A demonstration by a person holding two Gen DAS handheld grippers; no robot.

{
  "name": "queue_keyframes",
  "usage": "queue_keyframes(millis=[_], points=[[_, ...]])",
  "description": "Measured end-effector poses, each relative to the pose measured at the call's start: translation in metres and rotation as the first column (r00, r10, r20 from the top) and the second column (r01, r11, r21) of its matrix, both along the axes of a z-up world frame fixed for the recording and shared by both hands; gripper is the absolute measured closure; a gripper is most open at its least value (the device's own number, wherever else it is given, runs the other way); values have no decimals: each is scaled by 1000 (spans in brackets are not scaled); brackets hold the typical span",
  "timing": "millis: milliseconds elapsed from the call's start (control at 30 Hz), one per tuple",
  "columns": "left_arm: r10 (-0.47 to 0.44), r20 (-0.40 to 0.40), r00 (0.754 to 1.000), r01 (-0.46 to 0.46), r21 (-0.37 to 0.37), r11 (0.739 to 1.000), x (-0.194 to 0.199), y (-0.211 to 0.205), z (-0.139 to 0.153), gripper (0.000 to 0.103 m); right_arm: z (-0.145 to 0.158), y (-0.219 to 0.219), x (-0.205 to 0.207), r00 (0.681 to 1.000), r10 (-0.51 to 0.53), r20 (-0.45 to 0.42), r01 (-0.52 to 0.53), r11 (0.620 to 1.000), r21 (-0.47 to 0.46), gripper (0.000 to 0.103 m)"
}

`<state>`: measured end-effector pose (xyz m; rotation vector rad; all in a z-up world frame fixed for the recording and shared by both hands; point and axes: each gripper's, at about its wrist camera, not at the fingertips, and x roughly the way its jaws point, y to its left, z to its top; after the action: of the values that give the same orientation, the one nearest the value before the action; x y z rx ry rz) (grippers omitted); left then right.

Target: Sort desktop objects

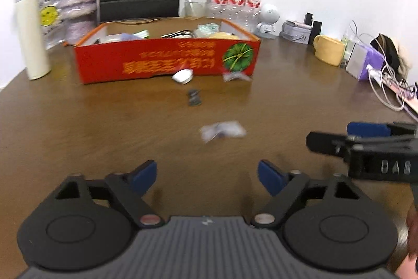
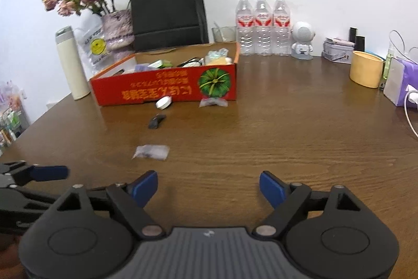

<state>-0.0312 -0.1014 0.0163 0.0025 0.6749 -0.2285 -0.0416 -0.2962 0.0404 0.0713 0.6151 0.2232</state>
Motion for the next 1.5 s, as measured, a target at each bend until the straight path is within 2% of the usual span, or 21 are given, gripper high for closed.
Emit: queue_keyframes(millis=[67, 133, 200, 267, 333, 367, 400, 467, 600, 700, 767, 867, 1000, 1067, 1167, 1300, 1500], points=[[8, 9, 1000, -8, -4, 1000, 16, -11, -1, 25, 2, -7, 7, 1000, -9, 10, 9, 1000, 10, 20], [30, -1, 1000, -30, -14, 999, 32, -17, -3, 32, 4, -12, 14, 1000, -14, 12, 13, 1000, 18, 20], [45, -39, 998, -47, -54, 997, 47, -19, -5, 45, 5, -15, 23, 1000, -13, 14, 12, 1000, 26, 20], [53, -39, 998, -56, -75, 996, 55, -20, -8, 48, 6, -16, 34, 1000, -5, 12, 5, 1000, 29, 20], [48, -22, 999, -49, -35, 998, 60, -25, -9, 53, 6, -15, 45, 1000, 2, 16, -3, 1000, 26, 20], [35, -12, 999, -35, -11, 999, 60, -28, -10, 58, 6, -14, 51, 1000, 7, 13, -7, 1000, 25, 20], [24, 1, 1000, -24, 25, 999, 60, -32, -11, 67, 5, -13, 57, 1000, 10, 13, -11, 1000, 27, 20], [11, 26, 1000, -13, 102, 995, 57, -39, -12, 76, 4, -8, 72, 1000, 24, 10, -24, 999, 25, 20], [-3, 4, 1000, 3, 86, 996, 57, -30, -9, 84, -1, 7, 109, 999, 42, 0, -42, 999, 24, 20], [23, 4, 1000, -23, 62, 998, 57, -15, -9, 86, -5, 22, 142, 998, 62, -3, -62, 998, 6, 24], [47, -12, 999, -47, 12, 999, 60, 1, -7, 86, -13, 33, 164, 998, 63, -22, -64, 998, -28, 36], [100, -12, 995, -101, -20, 995, 64, 21, -6, 88, -22, 45, 188, 998, 44, -49, -47, 997, -59, 52], [148, -5, 989, -148, -62, 987, 68, 42, -2, 89, -28, 60, 195, 999, -4, -34, -1, 992, -128, 63], [175, 7, 985, -175, -50, 983, 68, 48, -1, 89, -28, 63, 192, 999, 27, -29, -30, 992, -124, 82], [196, 15, 981, -195, -37, 980, 64, 51, 0, 90, -27, 66, 187, 999, 35, -35, -40, 990, -136, 85], [199, 40, 979, -197, -41, 980, 50, 55, 10, 91, -23, 64, 170, 998, 35, -46, -40, 994, -101, 86], [202, 87, 976, -199, -38, 979, 19, 57, 24, 91, -4, 64, 92, 997, 82, 14, -81, 996, -38, 85]])
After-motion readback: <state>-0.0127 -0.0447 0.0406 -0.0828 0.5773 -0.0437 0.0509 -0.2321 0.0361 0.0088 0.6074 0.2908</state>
